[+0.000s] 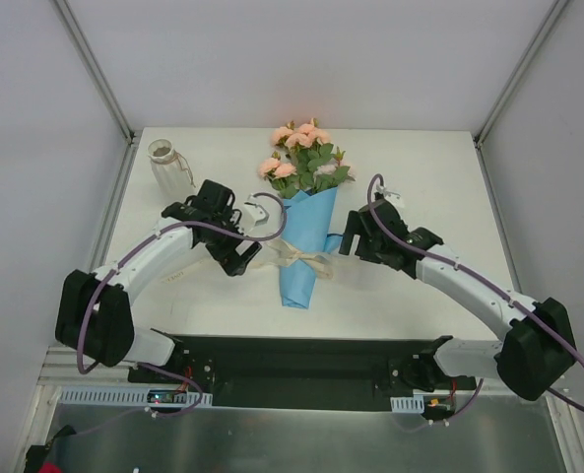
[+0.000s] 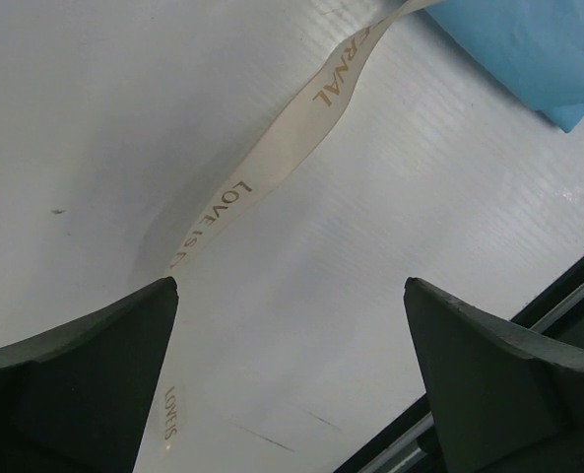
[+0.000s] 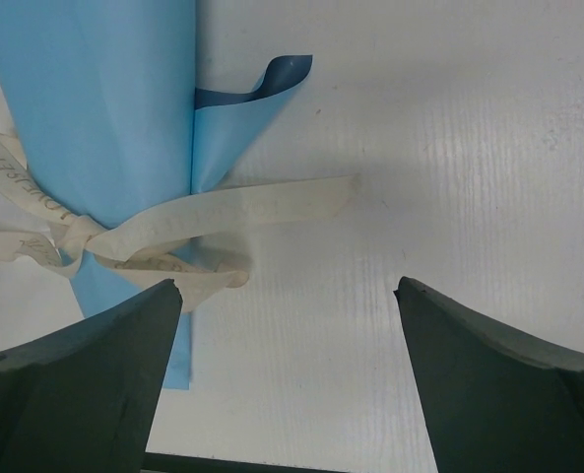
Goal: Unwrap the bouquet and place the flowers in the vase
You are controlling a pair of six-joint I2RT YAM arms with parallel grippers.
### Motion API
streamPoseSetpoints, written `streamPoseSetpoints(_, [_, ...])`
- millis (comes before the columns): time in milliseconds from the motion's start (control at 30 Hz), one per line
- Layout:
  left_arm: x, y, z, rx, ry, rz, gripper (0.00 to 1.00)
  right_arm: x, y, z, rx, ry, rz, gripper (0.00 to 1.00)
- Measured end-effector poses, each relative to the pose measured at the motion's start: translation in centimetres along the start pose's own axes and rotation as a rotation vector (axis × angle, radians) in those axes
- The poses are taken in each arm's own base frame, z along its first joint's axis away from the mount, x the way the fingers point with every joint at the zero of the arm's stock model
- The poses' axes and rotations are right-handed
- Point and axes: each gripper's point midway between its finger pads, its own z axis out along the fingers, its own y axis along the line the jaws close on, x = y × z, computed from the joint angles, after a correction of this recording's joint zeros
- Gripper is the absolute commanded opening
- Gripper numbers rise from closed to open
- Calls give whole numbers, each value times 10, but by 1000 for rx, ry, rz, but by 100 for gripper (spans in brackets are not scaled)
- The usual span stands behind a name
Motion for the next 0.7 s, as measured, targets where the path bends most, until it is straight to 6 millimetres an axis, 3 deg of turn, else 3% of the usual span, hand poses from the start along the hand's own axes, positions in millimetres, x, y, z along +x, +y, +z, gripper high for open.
streamPoseSetpoints(300, [1,6,50,8,106,99,99,10,-3,3,21,-21,37,88])
streamPoseSetpoints(500, [3,11,68,-1,134,138,86,9,-2,5,25,-38,58,88])
streamPoseSetpoints(533, [3,12,69,-3,134,143,83,8,-1,5,25,-40,62,87])
streamPoseSetpoints(567, [3,13,70,-6,133,149,71,7,-1,5,24,-44,66,87])
streamPoseSetpoints(633, [4,16,73,-19,132,155,57,6,1,5,22,-52,76,86])
streamPoseSetpoints(667, [4,18,74,-27,132,160,41,4,1,5,20,-58,82,85])
streamPoseSetpoints(700, [6,18,75,-30,134,164,35,4,2,6,19,-61,87,84])
